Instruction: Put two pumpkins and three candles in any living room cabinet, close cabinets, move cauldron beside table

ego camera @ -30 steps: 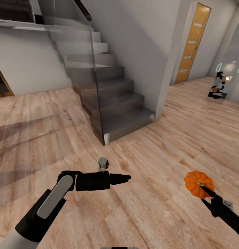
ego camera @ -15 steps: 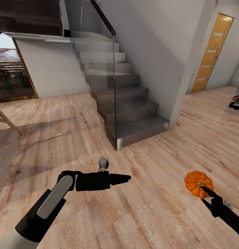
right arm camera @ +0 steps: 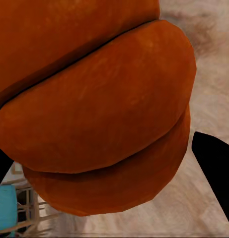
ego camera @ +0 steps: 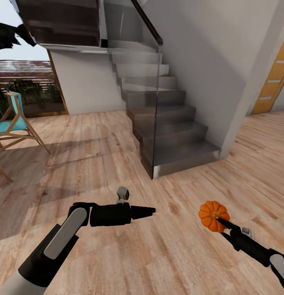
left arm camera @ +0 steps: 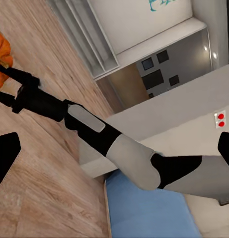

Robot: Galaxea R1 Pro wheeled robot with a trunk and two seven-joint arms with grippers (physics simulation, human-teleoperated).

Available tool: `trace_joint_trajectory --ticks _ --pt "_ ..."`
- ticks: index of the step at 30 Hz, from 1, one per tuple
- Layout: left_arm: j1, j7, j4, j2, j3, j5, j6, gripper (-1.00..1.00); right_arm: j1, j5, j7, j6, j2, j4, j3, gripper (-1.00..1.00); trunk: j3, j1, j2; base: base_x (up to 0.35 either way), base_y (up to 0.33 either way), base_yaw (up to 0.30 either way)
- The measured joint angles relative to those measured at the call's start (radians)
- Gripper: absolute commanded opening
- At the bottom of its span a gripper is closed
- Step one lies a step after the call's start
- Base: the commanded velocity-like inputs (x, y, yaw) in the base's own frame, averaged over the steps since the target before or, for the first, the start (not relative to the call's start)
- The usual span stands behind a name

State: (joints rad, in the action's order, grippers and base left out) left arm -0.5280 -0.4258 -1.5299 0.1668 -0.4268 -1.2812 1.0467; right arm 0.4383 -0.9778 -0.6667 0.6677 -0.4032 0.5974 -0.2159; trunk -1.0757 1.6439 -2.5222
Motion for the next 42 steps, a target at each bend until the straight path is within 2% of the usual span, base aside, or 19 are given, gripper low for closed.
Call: trace_joint_trajectory --ticks 4,8,15,42 --pt "0.000 0.000 0.000 -0.001 0.000 0.000 0.000 1.00 0.006 -0.008 0.024 0.021 0.023 0.030 0.038 -1.00 0.003 0.000 0.000 0.000 0.000 0.272" --pt "0.000 0.000 0.000 -0.001 0.001 0.000 0.000 1.00 0.008 -0.004 0.032 0.024 0.028 0.042 0.052 -1.00 0.005 0.000 0.000 0.000 0.000 0.272" --pt "0.000 -0.002 0.000 0.000 0.007 0.000 0.000 1.00 0.009 -0.011 0.034 0.029 0.030 0.047 0.055 -1.00 0.008 0.000 0.000 0.000 0.000 0.144" --pt "0.000 -0.003 0.000 0.000 0.009 0.000 0.000 1.00 0.009 -0.013 0.034 0.028 0.030 0.047 0.052 -1.00 0.012 0.000 0.000 0.000 0.000 0.019"
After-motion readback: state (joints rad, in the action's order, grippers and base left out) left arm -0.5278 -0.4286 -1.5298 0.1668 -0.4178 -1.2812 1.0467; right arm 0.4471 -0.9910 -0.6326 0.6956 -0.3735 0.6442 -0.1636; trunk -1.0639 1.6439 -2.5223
